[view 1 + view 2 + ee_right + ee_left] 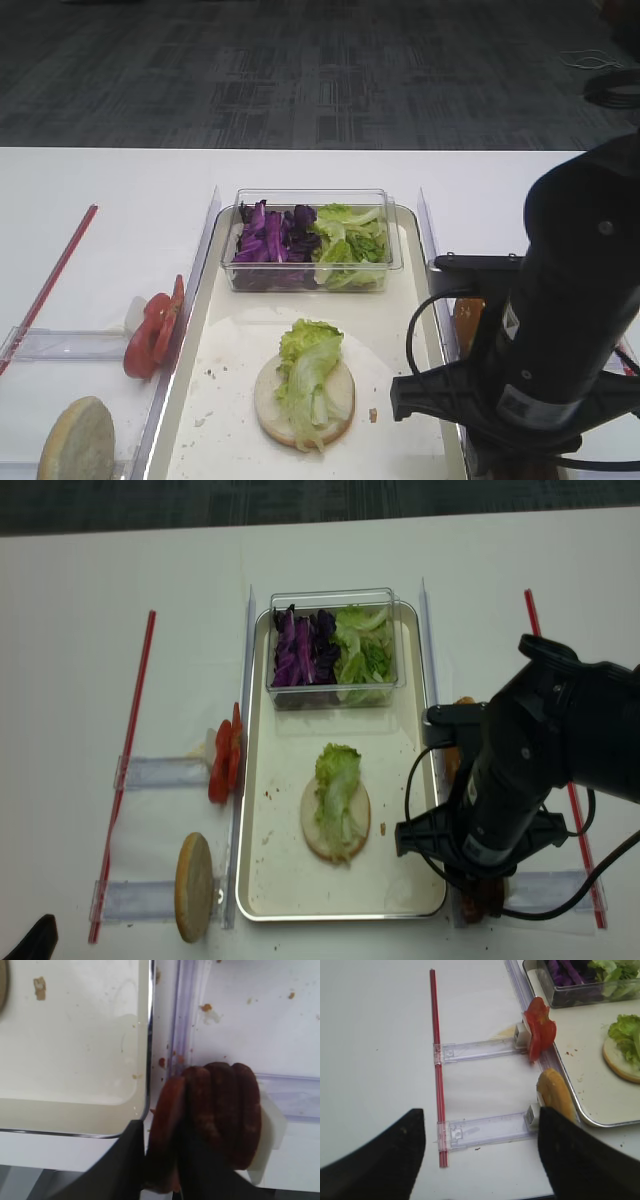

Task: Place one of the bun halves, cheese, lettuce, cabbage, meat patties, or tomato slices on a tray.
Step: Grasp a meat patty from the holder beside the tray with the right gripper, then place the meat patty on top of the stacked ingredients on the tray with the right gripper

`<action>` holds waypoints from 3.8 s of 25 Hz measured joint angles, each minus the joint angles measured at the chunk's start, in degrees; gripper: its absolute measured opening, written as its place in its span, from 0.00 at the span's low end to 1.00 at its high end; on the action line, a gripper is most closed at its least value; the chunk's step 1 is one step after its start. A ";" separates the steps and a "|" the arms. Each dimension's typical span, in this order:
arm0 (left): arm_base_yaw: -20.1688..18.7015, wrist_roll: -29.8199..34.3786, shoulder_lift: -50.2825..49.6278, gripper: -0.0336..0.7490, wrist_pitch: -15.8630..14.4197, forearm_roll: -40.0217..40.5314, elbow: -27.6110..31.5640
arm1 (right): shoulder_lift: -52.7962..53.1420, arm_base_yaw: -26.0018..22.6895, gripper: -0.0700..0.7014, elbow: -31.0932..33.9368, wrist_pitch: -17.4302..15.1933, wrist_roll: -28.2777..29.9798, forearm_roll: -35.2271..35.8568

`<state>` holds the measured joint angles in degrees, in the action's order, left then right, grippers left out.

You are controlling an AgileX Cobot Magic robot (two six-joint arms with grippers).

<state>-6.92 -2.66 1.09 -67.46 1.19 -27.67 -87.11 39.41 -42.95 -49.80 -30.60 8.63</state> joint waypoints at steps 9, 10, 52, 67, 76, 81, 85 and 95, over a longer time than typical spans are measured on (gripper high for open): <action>0.00 0.00 0.00 0.63 0.00 0.00 0.00 | 0.00 0.00 0.22 0.00 -0.32 -0.08 -0.57; 0.00 0.00 0.00 0.63 0.00 0.00 0.00 | 0.00 0.00 0.22 0.00 -0.32 -0.08 -0.57; 0.00 0.00 0.00 0.63 0.00 0.00 0.00 | 2.43 0.00 0.22 -7.81 -0.24 10.34 9.65; 0.00 0.00 0.00 0.63 0.00 0.00 0.00 | -5.40 -0.30 0.22 -7.93 11.80 34.22 33.57; 0.00 0.00 0.00 0.63 0.00 0.00 0.00 | -11.80 -8.39 0.22 -7.96 6.27 60.40 60.93; 0.00 0.00 0.00 0.63 0.00 0.00 0.00 | -15.38 -11.49 0.22 -7.96 1.68 68.83 68.69; 0.00 0.00 0.00 0.63 0.00 0.00 0.00 | -17.59 -12.22 0.22 -7.96 0.76 71.94 70.96; 0.00 0.00 0.00 0.63 0.00 0.00 0.00 | -21.18 -12.38 0.22 -8.05 0.54 73.24 71.97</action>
<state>-6.92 -2.66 1.09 -67.46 1.19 -27.67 -108.29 27.03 -51.00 -49.25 42.64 80.60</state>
